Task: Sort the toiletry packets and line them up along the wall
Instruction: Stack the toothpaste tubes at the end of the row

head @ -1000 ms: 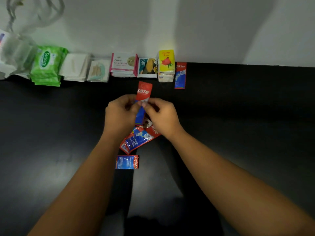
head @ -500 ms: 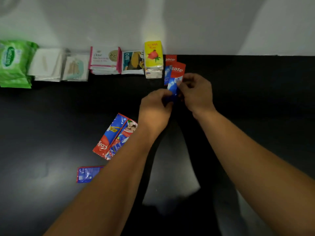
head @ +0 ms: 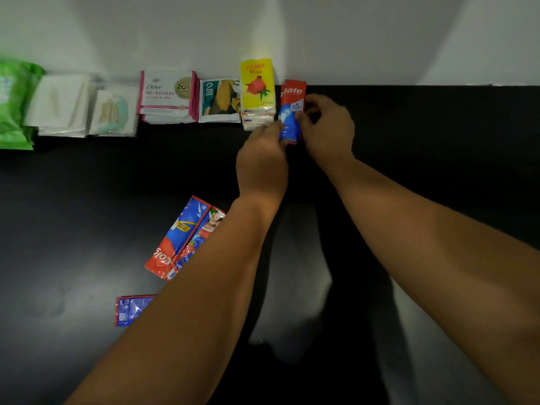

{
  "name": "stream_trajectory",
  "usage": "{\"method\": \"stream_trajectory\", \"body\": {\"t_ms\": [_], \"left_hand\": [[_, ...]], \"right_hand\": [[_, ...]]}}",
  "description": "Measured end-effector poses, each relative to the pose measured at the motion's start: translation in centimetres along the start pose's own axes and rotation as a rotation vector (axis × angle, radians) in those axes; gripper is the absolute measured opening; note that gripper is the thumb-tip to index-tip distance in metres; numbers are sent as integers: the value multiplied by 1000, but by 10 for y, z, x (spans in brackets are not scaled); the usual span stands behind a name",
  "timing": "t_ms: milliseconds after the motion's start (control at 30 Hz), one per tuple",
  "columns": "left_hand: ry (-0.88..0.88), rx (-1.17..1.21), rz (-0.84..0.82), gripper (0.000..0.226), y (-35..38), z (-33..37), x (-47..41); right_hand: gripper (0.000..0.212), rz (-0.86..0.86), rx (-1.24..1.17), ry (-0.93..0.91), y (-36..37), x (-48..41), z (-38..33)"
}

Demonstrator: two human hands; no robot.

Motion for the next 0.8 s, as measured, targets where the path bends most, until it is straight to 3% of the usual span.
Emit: {"method": "stream_trajectory", "body": {"t_ms": [133, 533, 633, 800], "left_hand": [[23, -57, 25, 31, 4, -2, 1], [17, -74, 52, 26, 9, -5, 4], [29, -16, 47, 30, 1, 0, 5], [-107, 78, 14, 31, -35, -19, 16]], "right_hand": [[36, 53, 137, -63, 2, 1, -2], [37, 47, 134, -125, 2, 6, -5], [37, 78, 22, -123, -4, 15, -5], [27, 177, -93, -192, -11, 69, -9]]}}
Point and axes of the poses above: each hand's wrist, its own x-axis away from the middle knuckle, its own y-axis out of the palm, z = x × y, the point moved 8 cm from there along -x, towards the middle knuckle, and after that the axes turned 8 degrees about -z, right-handed, at the moved point
